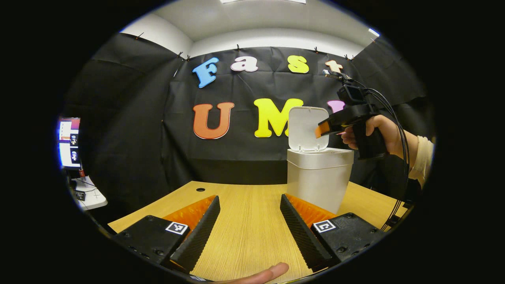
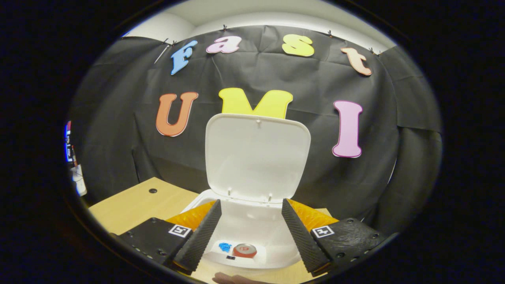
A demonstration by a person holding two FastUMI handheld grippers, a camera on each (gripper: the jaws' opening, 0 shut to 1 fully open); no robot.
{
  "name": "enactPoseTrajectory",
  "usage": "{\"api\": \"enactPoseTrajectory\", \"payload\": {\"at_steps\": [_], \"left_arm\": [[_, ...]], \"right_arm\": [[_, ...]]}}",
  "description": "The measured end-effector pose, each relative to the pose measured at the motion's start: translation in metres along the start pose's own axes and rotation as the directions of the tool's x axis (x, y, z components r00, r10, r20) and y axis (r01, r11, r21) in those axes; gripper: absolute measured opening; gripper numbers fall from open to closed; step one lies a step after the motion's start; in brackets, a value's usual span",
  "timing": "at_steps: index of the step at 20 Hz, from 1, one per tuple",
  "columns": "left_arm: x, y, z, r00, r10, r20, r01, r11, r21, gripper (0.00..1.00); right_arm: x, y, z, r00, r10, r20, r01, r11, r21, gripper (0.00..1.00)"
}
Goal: Press the lid of the desktop garbage bin to open it, pick up the crumpled paper on the desktop and throw it into the bin, then pick up the pop can on the desktop and drop it into the bin, and finally close the garbage bin lid.
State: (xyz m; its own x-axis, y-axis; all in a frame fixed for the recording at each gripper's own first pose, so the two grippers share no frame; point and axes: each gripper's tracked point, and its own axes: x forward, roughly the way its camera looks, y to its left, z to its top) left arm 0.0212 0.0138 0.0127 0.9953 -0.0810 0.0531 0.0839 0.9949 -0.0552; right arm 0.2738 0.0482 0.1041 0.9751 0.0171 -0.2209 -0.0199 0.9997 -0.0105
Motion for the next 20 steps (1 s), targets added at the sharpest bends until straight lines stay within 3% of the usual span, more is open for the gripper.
{"api": "enactPoseTrajectory", "payload": {"at_steps": [4, 13, 14, 20], "left_arm": [[-0.008, 0.000, 0.009, 1.000, 0.011, 0.020, -0.011, 1.000, 0.029, 0.99], [-0.010, 0.017, 0.017, 1.000, 0.004, 0.031, -0.002, 0.998, -0.061, 0.99], [-0.010, 0.015, 0.016, 0.999, -0.013, 0.030, 0.015, 0.997, -0.082, 0.99], [-0.013, 0.019, 0.016, 0.999, -0.020, 0.029, 0.022, 0.996, -0.083, 1.00]], "right_arm": [[-0.011, 0.010, 0.017, 0.999, 0.039, 0.021, -0.040, 0.997, 0.065, 0.95], [-0.033, -0.002, 0.122, 0.986, -0.031, 0.167, 0.015, 0.995, 0.096, 0.92], [-0.033, -0.001, 0.130, 0.984, -0.037, 0.175, 0.019, 0.994, 0.104, 0.96], [-0.003, 0.011, 0.170, 0.972, -0.049, 0.228, 0.032, 0.996, 0.079, 0.94]]}}
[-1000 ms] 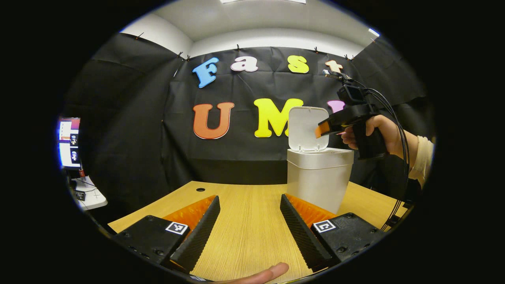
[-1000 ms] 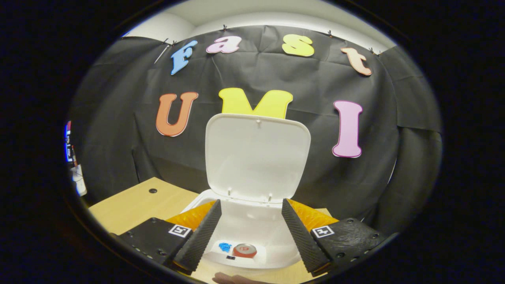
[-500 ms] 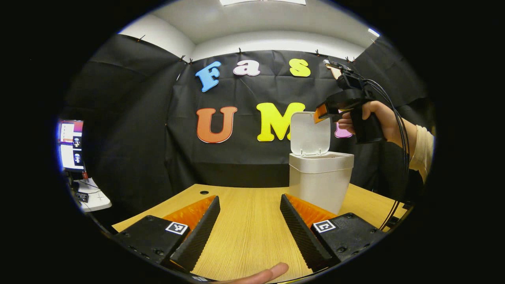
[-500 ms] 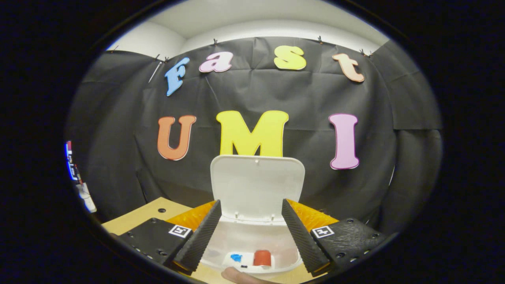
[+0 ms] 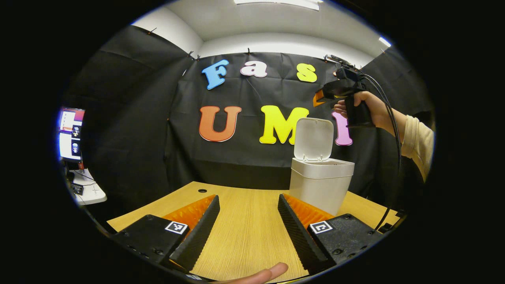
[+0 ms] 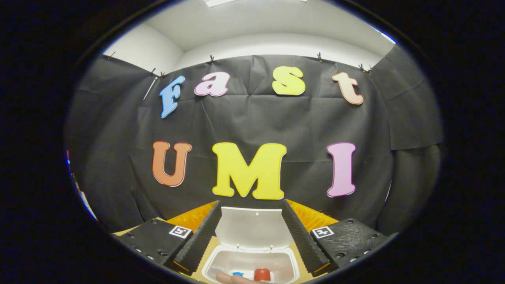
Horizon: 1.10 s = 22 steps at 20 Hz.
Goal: Press the lid of the desktop garbage bin to open it, pick up the crumpled paper on the desktop and throw it into the bin, then pick up the pop can on the desktop and drop it into the bin, and finally close the garbage bin lid.
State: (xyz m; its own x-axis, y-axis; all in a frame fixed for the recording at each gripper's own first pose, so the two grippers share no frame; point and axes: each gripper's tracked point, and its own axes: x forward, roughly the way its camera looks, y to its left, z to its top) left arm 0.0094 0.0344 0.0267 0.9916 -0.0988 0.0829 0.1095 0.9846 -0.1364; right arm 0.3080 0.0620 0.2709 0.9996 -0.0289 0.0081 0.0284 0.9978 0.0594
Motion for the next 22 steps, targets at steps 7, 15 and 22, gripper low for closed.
{"api": "enactPoseTrajectory", "payload": {"at_steps": [7, 15, 22], "left_arm": [[0.005, -0.005, -0.008, 0.999, -0.041, -0.016, 0.041, 0.999, -0.028, 0.96], [0.007, -0.001, -0.002, 0.999, -0.048, 0.012, 0.048, 0.999, -0.021, 0.96], [0.003, -0.012, -0.008, 0.999, -0.053, -0.010, 0.053, 0.997, 0.059, 0.96]], "right_arm": [[0.067, -0.003, -0.023, 0.996, -0.088, -0.033, 0.087, 0.996, -0.027, 0.96], [0.056, -0.004, -0.045, 0.992, -0.026, -0.121, 0.034, 0.997, 0.065, 0.94], [0.010, -0.011, -0.079, 0.980, 0.016, -0.198, -0.002, 0.998, 0.067, 0.94]]}}
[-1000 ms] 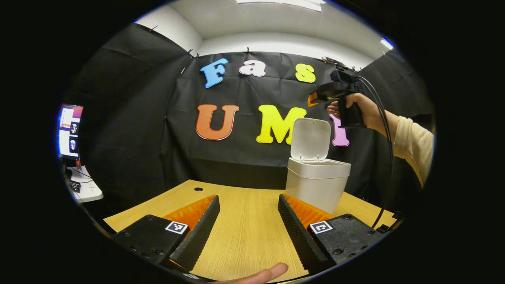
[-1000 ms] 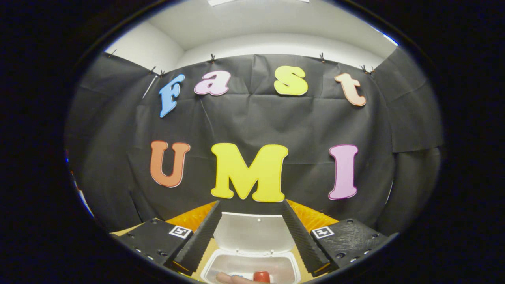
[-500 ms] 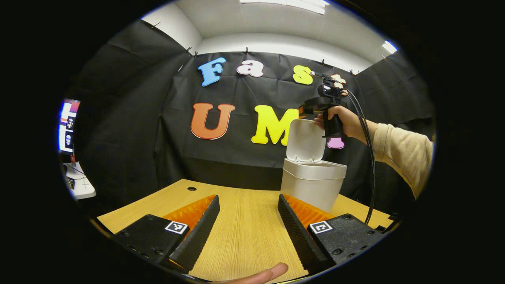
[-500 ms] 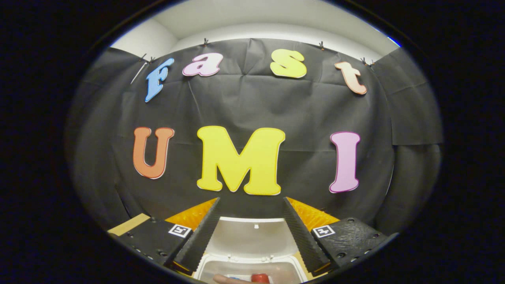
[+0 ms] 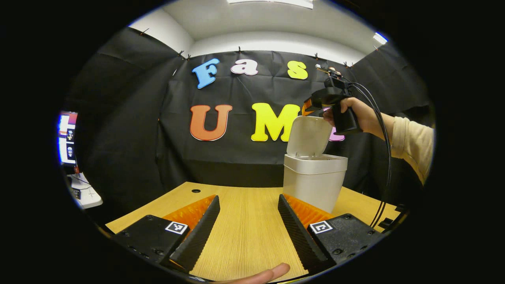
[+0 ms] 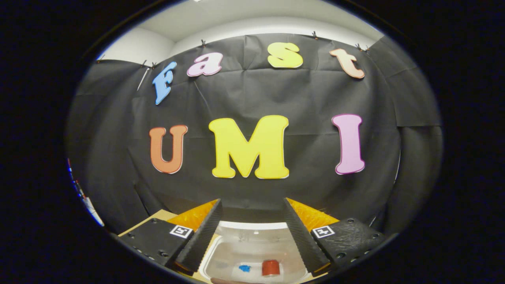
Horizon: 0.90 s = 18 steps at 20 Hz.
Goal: Press the lid of the desktop garbage bin to open it, pick up the crumpled paper on the desktop and throw it into the bin, then pick up the pop can on the desktop and drop it into the bin, and finally close the garbage bin lid.
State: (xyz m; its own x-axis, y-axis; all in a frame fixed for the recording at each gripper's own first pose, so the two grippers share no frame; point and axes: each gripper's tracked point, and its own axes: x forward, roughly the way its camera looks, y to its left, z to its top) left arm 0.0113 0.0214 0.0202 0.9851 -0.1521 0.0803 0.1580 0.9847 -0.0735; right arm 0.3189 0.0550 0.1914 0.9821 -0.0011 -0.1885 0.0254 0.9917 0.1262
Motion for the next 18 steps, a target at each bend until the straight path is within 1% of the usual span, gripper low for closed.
{"api": "enactPoseTrajectory", "payload": {"at_steps": [1, 3, 5, 6, 8, 9, 10, 12, 14, 18], "left_arm": [[0.002, -0.004, -0.001, 1.000, -0.007, -0.002, 0.007, 1.000, 0.000, 0.96], [0.003, -0.009, -0.005, 0.999, -0.028, -0.020, 0.028, 1.000, -0.005, 0.96], [0.006, -0.010, -0.010, 0.999, -0.029, -0.034, 0.029, 1.000, -0.008, 0.96], [0.006, -0.008, -0.011, 0.999, -0.024, -0.038, 0.024, 1.000, -0.008, 0.96], [0.008, -0.006, -0.017, 0.999, -0.012, -0.053, 0.012, 1.000, -0.004, 0.96], [0.009, -0.005, -0.019, 0.998, -0.007, -0.057, 0.007, 1.000, 0.004, 0.96], [0.009, -0.003, -0.019, 0.998, 0.004, -0.061, -0.003, 1.000, 0.010, 0.96], [0.009, -0.002, -0.016, 0.999, 0.017, -0.052, -0.016, 1.000, 0.020, 0.96], [0.009, -0.001, -0.016, 0.998, 0.027, -0.049, -0.025, 0.999, 0.038, 0.96], [0.009, -0.001, -0.016, 0.999, 0.025, -0.047, -0.023, 0.999, 0.045, 0.96]], "right_arm": [[-0.002, -0.005, -0.013, 0.999, -0.009, -0.040, 0.008, 1.000, -0.013, 0.94], [-0.006, -0.011, -0.033, 0.996, -0.010, -0.088, 0.009, 1.000, -0.013, 0.98], [-0.009, -0.013, -0.048, 0.992, 0.020, -0.126, -0.017, 1.000, 0.026, 0.98], [-0.011, -0.014, -0.057, 0.989, 0.028, -0.146, -0.024, 0.999, 0.031, 0.95], [-0.012, -0.018, -0.071, 0.985, 0.036, -0.166, -0.034, 0.999, 0.014, 0.95], [-0.011, -0.018, -0.077, 0.983, 0.040, -0.180, -0.039, 0.999, 0.007, 0.94], [-0.009, -0.019, -0.086, 0.979, 0.044, -0.199, -0.044, 0.999, 0.005, 0.95], [-0.012, -0.020, -0.102, 0.968, 0.063, -0.242, -0.059, 0.998, 0.022, 0.95], [-0.013, -0.020, -0.110, 0.965, 0.069, -0.254, -0.061, 0.997, 0.036, 0.94], [-0.018, -0.020, -0.126, 0.957, 0.059, -0.284, -0.063, 0.998, -0.007, 0.95]]}}
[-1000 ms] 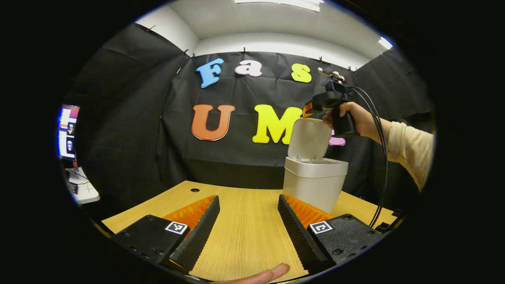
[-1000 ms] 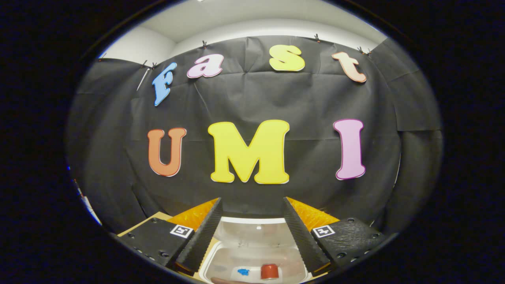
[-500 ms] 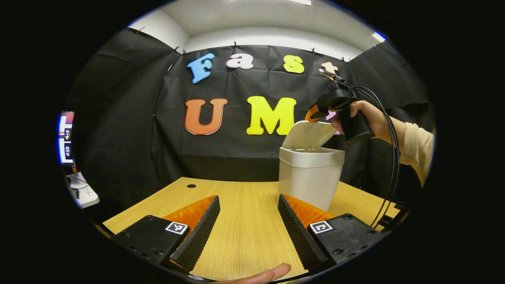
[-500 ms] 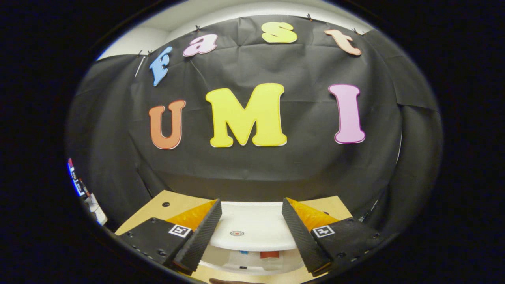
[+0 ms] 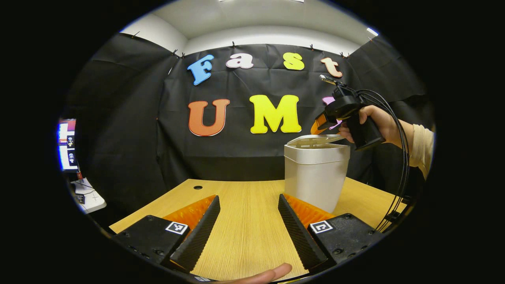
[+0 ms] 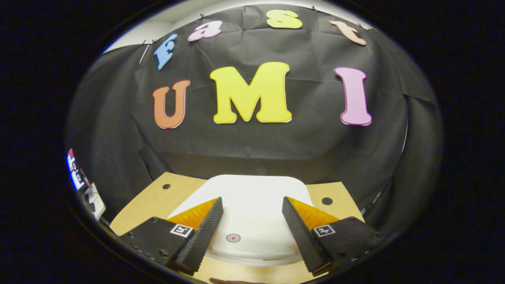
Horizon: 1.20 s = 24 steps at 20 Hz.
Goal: Press the lid of the desktop garbage bin to open it, pick up the crumpled paper on the desktop and throw it into the bin, then pick up the pop can on the desktop and drop it into the bin, and finally close the garbage bin lid.
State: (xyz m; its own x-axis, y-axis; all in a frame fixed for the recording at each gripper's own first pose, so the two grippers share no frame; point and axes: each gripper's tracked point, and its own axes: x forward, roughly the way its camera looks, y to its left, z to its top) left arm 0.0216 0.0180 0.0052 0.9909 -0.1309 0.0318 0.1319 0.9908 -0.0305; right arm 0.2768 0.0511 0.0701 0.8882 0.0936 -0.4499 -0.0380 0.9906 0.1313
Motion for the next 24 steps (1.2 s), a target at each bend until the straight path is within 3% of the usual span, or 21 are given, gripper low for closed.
{"api": "enactPoseTrajectory", "payload": {"at_steps": [6, 15, 18, 21, 24], "left_arm": [[0.001, 0.002, -0.007, 1.000, 0.007, -0.027, -0.008, 1.000, -0.019, 0.96], [-0.001, -0.006, -0.001, 1.000, -0.016, -0.003, 0.016, 1.000, -0.003, 0.96], [-0.003, -0.011, 0.001, 0.999, -0.040, -0.006, 0.040, 0.999, -0.028, 0.96], [-0.006, -0.011, 0.007, 0.999, -0.043, 0.015, 0.043, 0.999, -0.024, 0.96], [-0.006, -0.011, 0.008, 0.999, -0.037, 0.025, 0.037, 0.999, -0.004, 0.96]], "right_arm": [[-0.001, 0.001, -0.020, 0.998, -0.019, -0.061, 0.015, 0.998, -0.064, 0.95], [-0.023, 0.002, -0.030, 0.993, -0.047, -0.107, 0.044, 0.999, -0.030, 0.96], [-0.024, 0.003, -0.035, 0.992, -0.025, -0.124, 0.018, 0.998, -0.058, 0.96], [-0.019, -0.001, -0.036, 0.990, 0.018, -0.142, -0.020, 1.000, -0.014, 0.96], [-0.009, 0.001, -0.035, 0.996, 0.043, -0.082, -0.043, 0.999, -0.007, 0.96]]}}
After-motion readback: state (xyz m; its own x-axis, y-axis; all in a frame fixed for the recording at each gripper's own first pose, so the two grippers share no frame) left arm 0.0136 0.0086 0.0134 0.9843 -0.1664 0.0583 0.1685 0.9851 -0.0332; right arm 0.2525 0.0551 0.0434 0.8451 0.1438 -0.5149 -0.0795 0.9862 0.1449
